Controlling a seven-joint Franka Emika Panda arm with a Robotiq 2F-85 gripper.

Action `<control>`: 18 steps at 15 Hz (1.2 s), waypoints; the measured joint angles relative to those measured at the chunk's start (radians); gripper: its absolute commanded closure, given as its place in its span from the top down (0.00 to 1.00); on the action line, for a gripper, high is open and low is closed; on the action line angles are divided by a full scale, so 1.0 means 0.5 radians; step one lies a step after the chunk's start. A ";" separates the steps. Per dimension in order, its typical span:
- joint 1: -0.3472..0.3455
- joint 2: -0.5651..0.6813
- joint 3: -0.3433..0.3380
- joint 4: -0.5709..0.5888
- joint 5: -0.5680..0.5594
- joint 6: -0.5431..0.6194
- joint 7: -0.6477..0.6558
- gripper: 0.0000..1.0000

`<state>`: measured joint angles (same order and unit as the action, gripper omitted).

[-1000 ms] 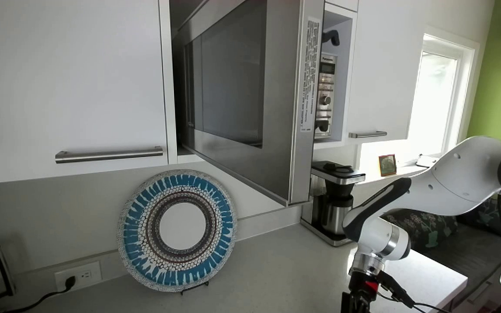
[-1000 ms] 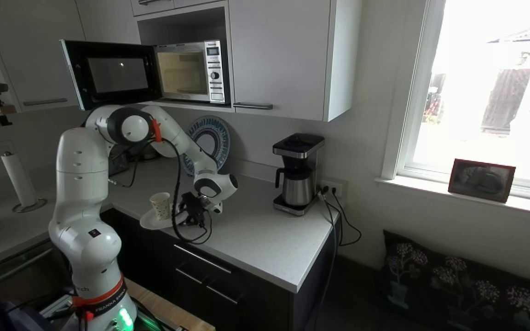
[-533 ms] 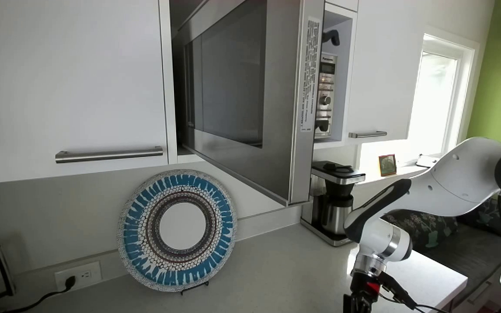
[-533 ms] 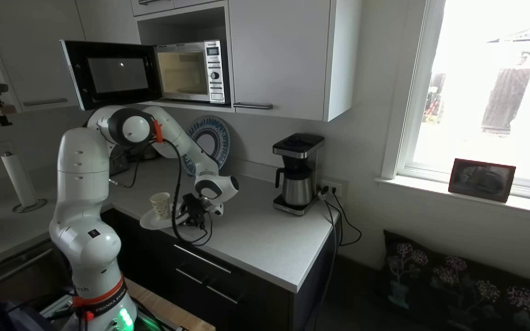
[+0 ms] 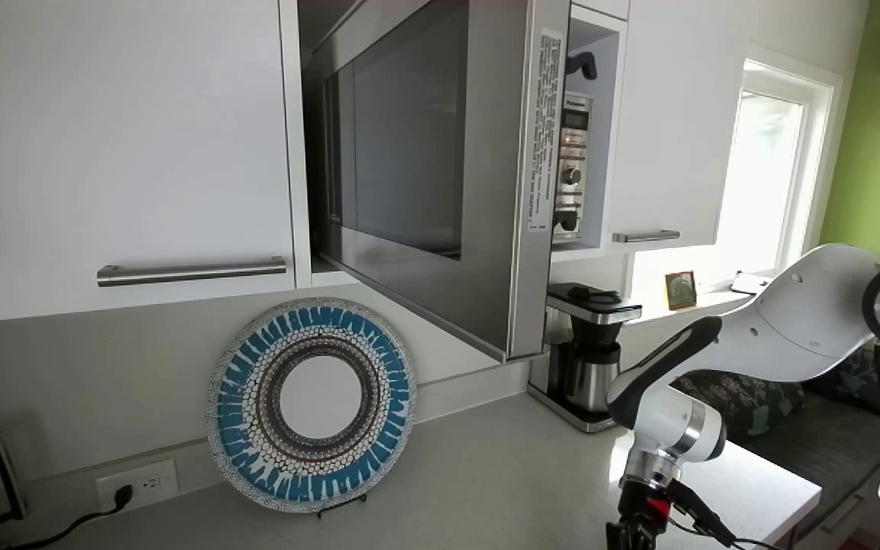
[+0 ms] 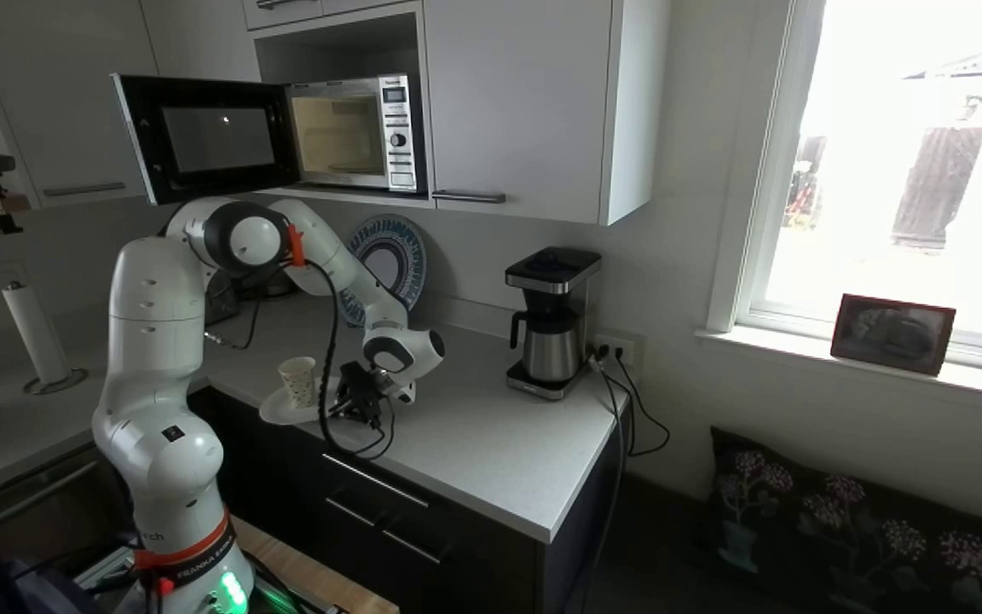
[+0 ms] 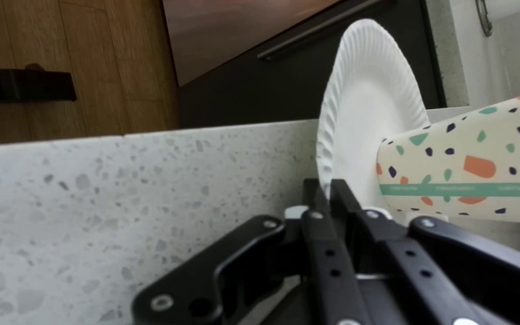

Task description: Put the white plate with a paper cup on it inside the microwave

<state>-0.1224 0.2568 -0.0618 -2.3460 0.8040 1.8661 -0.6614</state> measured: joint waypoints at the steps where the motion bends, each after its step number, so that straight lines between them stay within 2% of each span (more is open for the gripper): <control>1: -0.004 0.004 0.000 -0.001 0.002 0.000 0.000 0.01; 11: -0.037 0.018 0.000 -0.021 0.062 -0.004 -0.012 0.00; 18: -0.088 0.043 -0.012 -0.029 0.194 -0.008 -0.128 0.00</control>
<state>-0.1664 0.2781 -0.0676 -2.3607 0.9008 1.8619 -0.7255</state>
